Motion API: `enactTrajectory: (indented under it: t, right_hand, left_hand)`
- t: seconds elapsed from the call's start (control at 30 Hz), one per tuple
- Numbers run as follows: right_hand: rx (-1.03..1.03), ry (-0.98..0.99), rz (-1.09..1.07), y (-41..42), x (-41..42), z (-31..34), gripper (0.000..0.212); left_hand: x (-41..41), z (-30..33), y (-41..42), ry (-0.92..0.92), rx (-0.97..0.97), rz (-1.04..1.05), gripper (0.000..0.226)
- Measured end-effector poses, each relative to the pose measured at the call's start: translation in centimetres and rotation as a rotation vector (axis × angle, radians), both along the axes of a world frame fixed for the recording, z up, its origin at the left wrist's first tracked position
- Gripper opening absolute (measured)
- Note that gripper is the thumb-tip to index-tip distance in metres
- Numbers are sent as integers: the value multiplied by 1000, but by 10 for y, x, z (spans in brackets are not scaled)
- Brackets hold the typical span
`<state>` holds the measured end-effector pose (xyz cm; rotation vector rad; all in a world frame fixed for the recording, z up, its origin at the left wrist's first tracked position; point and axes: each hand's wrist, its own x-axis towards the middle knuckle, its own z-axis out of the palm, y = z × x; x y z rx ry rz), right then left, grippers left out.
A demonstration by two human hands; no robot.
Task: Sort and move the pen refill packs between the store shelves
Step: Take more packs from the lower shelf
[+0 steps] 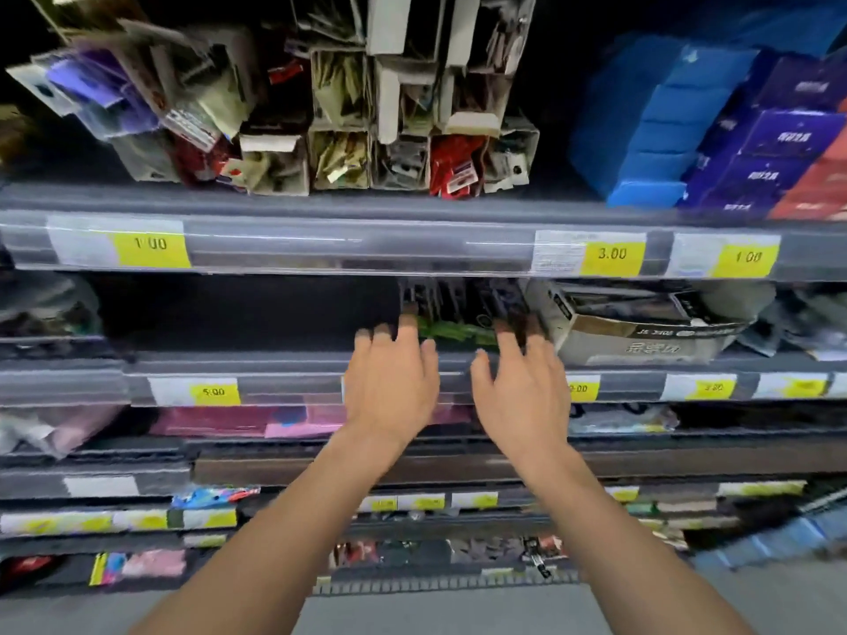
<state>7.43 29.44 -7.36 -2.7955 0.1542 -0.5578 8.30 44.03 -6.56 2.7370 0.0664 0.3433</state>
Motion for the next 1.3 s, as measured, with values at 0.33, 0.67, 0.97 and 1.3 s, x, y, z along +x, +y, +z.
enactTrajectory:
  t: [0.33,0.67,0.97,1.3]
  right_hand:
    - [-50,-4,53,-8,5,-2,34]
    - [229,-20,220,-30,5,1,35]
    - [282,-150,273,-25,-10,2,36]
    - [1526,266,359,18,-39,18,19]
  left_hand:
    - [59,14,-37,219,-209,255,121]
    - [73,30,-19,354,-834,144,37]
    - [15,52,4,194,-1524,224,25]
    - [-96,14,-5,403,-1749,-130,33]
